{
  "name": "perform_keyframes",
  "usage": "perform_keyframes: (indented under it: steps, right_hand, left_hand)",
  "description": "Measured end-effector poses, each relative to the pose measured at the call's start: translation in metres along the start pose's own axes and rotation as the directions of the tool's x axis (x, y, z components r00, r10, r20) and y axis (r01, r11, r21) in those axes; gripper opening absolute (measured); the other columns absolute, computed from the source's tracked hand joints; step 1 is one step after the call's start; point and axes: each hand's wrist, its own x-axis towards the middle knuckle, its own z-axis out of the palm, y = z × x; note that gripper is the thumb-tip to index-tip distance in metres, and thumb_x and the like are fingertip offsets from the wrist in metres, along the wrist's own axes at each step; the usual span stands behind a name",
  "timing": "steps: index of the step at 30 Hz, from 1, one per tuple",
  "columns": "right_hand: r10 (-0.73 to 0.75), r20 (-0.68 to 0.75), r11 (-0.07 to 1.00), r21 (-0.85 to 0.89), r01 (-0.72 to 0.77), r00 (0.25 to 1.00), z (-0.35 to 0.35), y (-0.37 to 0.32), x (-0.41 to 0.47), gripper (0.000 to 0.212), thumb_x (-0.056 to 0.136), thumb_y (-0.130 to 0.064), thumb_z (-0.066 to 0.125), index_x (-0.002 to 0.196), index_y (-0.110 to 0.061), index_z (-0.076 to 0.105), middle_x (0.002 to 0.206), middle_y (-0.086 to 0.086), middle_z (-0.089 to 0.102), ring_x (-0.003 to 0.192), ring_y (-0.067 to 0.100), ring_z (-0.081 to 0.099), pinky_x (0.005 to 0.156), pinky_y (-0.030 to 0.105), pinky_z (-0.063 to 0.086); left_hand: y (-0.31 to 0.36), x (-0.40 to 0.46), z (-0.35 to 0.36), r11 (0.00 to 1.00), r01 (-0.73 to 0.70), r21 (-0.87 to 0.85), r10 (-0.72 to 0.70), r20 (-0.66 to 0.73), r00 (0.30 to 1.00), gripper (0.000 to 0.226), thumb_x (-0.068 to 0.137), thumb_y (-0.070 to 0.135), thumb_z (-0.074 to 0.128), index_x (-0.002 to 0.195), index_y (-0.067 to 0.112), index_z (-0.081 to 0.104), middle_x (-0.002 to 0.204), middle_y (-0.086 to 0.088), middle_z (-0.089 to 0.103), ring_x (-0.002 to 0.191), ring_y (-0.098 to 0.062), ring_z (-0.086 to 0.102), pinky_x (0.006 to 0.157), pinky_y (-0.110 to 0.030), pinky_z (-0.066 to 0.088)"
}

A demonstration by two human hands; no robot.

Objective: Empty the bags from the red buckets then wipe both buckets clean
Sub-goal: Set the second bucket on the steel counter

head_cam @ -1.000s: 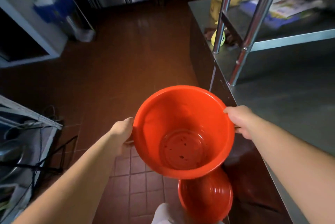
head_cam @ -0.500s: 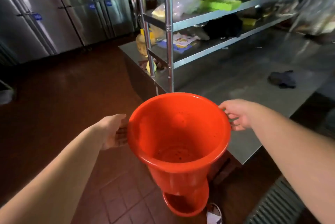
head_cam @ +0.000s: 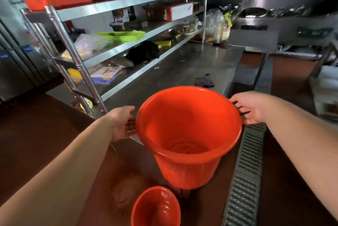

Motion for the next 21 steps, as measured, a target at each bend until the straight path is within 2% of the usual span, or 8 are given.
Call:
perform_keyframes:
  steps: [2, 8, 11, 17, 21]
  right_hand:
    - [-0.001, -0.033, 1.000, 0.019, 0.002, 0.999, -0.045, 0.006, 0.014, 0.012, 0.090, -0.025, 0.063, 0.095, -0.014, 0.067, 0.090, 0.003, 0.068, 0.074, 0.018, 0.063, 0.057, 0.028, 0.053]
    - [0.002, -0.108, 0.997, 0.080, 0.007, 0.994, -0.177, 0.019, 0.050, 0.018, 0.088, -0.020, 0.066, 0.104, -0.011, 0.068, 0.101, 0.006, 0.070, 0.078, 0.020, 0.065, 0.049, 0.028, 0.056]
    - [0.006, -0.137, 0.996, 0.090, 0.006, 0.991, -0.228, 0.021, 0.069, 0.017, 0.088, -0.018, 0.064, 0.104, -0.012, 0.068, 0.097, 0.006, 0.068, 0.076, 0.020, 0.063, 0.050, 0.028, 0.056]
    - [0.002, -0.141, 0.997, 0.078, 0.009, 0.990, -0.283, 0.009, 0.123, 0.026, 0.084, -0.010, 0.063, 0.109, -0.012, 0.069, 0.100, 0.008, 0.068, 0.080, 0.023, 0.063, 0.064, 0.032, 0.056]
    - [0.020, -0.104, 0.999, 0.052, -0.014, 0.994, -0.286, -0.014, 0.172, 0.033, 0.082, -0.010, 0.062, 0.115, -0.013, 0.068, 0.105, 0.009, 0.066, 0.083, 0.024, 0.062, 0.059, 0.030, 0.056]
  left_hand:
    - [0.021, 0.001, 0.047, 0.999, -0.031, 0.042, 0.030, 0.025, 0.999, 0.048, 0.109, 0.047, 0.042, 0.122, 0.006, 0.063, 0.088, -0.010, 0.062, 0.075, -0.023, 0.059, 0.064, -0.035, 0.049]
    - [0.065, 0.008, 0.186, 0.996, -0.053, 0.077, 0.045, 0.095, 0.994, 0.035, 0.110, 0.045, 0.041, 0.113, 0.013, 0.057, 0.084, -0.007, 0.059, 0.074, -0.022, 0.056, 0.068, -0.034, 0.048]
    - [0.080, 0.017, 0.242, 0.996, -0.045, 0.082, 0.034, 0.124, 0.992, 0.035, 0.109, 0.047, 0.042, 0.103, 0.015, 0.055, 0.080, -0.006, 0.059, 0.071, -0.021, 0.056, 0.068, -0.034, 0.049]
    - [0.108, 0.048, 0.305, 0.996, -0.015, 0.085, 0.004, 0.135, 0.991, 0.035, 0.109, 0.046, 0.044, 0.099, 0.015, 0.057, 0.081, -0.006, 0.061, 0.072, -0.021, 0.058, 0.066, -0.034, 0.050]
    - [0.130, 0.086, 0.313, 0.997, -0.008, 0.071, 0.000, 0.113, 0.994, 0.033, 0.107, 0.045, 0.049, 0.100, 0.014, 0.059, 0.084, -0.007, 0.063, 0.076, -0.021, 0.060, 0.068, -0.035, 0.053]
